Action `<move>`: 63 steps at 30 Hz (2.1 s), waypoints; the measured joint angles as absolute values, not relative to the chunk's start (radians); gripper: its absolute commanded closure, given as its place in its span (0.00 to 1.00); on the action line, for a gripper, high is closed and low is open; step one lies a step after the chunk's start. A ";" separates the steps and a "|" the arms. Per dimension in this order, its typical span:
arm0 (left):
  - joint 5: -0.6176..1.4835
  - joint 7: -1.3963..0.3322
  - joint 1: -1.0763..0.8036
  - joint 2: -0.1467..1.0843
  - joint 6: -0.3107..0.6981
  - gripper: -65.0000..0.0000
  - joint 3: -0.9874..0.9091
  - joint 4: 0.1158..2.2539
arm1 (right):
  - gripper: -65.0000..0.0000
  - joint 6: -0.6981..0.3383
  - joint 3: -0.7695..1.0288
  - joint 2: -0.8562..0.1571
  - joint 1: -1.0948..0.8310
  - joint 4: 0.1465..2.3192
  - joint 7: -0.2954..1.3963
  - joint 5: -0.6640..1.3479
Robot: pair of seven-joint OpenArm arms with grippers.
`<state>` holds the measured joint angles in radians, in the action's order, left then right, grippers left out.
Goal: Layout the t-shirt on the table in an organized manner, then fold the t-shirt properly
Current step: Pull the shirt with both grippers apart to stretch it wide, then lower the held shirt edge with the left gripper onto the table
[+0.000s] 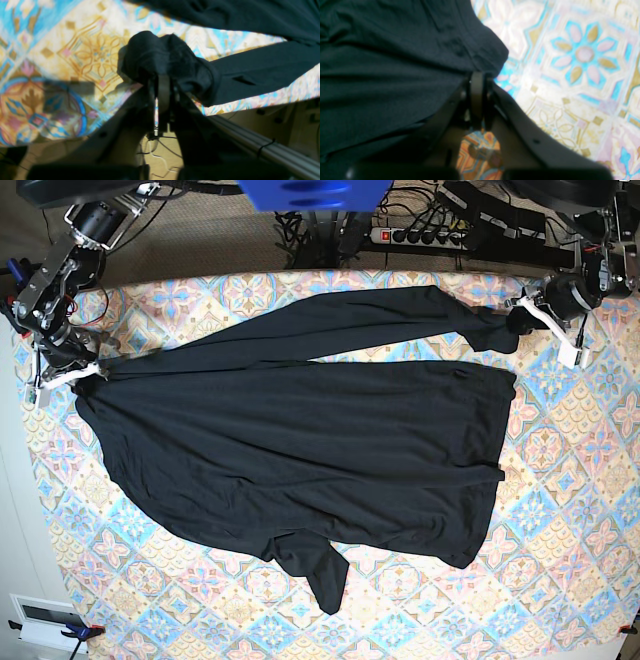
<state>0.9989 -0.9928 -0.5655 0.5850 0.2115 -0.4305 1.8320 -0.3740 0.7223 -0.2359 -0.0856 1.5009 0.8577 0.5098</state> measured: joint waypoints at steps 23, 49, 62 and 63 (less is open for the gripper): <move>0.995 -0.996 -0.118 0.429 0.260 1.00 -0.492 1.831 | 1.00 -0.373 0.716 -0.234 -0.083 1.499 0.858 0.509; 0.589 -0.871 -0.075 0.413 0.257 0.96 -0.257 1.436 | 1.00 -0.373 0.715 -0.231 -0.084 1.454 0.859 0.445; 0.710 -0.850 -0.202 0.501 0.262 0.55 -0.237 1.505 | 1.00 -0.370 0.715 -0.230 -0.083 1.454 0.857 0.445; 0.727 -0.865 -0.213 0.512 0.262 0.53 -0.234 1.513 | 1.00 -0.374 0.714 -0.230 -0.083 1.459 0.858 0.445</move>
<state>0.7265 -0.8650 -0.2131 0.5121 0.2623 -0.2337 1.5127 -0.3737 0.7139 -0.2298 -0.0826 1.4590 0.8581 0.4446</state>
